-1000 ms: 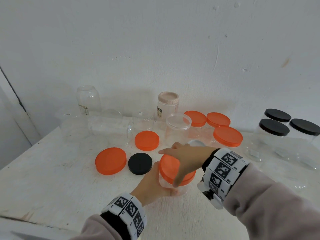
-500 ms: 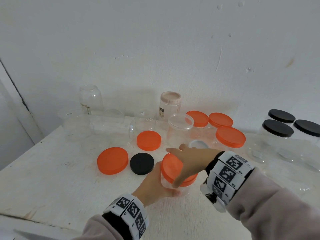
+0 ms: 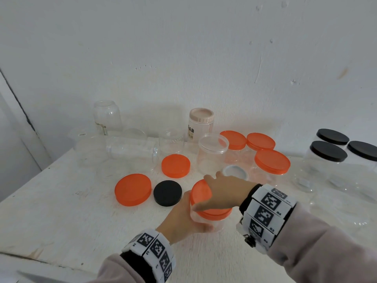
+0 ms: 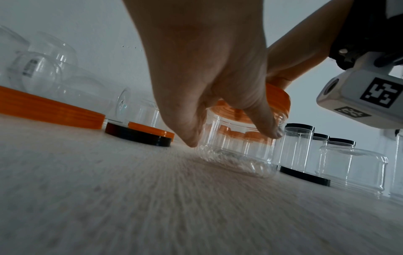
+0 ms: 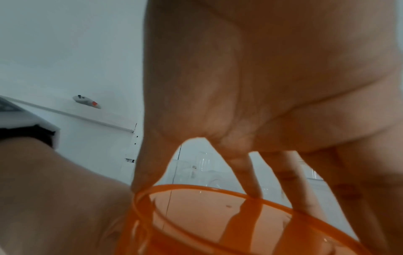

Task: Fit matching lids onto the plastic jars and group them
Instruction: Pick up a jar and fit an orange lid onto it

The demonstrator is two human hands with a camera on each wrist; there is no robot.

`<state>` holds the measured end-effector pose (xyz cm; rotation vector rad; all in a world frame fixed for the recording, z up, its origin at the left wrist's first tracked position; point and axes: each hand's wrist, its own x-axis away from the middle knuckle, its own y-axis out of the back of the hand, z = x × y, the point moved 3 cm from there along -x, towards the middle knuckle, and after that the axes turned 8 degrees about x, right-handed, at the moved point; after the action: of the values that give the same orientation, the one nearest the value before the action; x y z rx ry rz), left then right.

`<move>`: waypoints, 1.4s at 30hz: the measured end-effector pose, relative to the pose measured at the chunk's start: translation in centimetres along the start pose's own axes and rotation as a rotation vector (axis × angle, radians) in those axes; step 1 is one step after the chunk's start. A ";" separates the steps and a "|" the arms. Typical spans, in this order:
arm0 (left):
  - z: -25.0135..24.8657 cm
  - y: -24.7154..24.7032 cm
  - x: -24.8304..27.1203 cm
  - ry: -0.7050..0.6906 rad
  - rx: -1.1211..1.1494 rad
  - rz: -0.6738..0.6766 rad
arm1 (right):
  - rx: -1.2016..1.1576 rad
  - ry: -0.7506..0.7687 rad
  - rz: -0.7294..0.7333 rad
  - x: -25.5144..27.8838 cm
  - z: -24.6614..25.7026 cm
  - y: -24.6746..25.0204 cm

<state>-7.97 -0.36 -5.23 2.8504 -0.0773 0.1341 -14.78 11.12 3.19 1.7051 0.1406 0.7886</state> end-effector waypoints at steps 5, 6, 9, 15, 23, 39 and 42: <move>0.1 0.0 -0.3 0.023 -0.052 0.003 | -0.022 0.171 0.074 0.6 0.2 0.4; 0.1 0.0 -0.3 0.028 -0.059 0.002 | -0.030 0.192 0.062 0.6 0.1 0.5; 0.1 -0.1 -0.4 0.023 -0.053 0.007 | -0.036 0.193 0.010 0.3 -0.1 0.2; 0.3 -0.1 -0.4 0.011 -0.011 0.010 | 0.000 0.043 -0.092 -0.1 0.0 -0.7; 0.1 -0.1 -0.3 0.008 -0.024 0.013 | -0.011 0.144 0.033 0.9 0.5 0.2; 0.3 -0.2 -0.5 -0.011 -0.016 0.017 | -0.036 0.082 0.010 0.9 0.1 -0.2; 0.3 -0.1 -0.5 -0.005 -0.043 0.000 | -0.043 0.162 0.050 1.2 -0.4 0.2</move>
<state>-8.44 -0.30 -5.59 2.8084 -0.0797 0.1233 -14.14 11.95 3.92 1.6085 0.1920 0.9607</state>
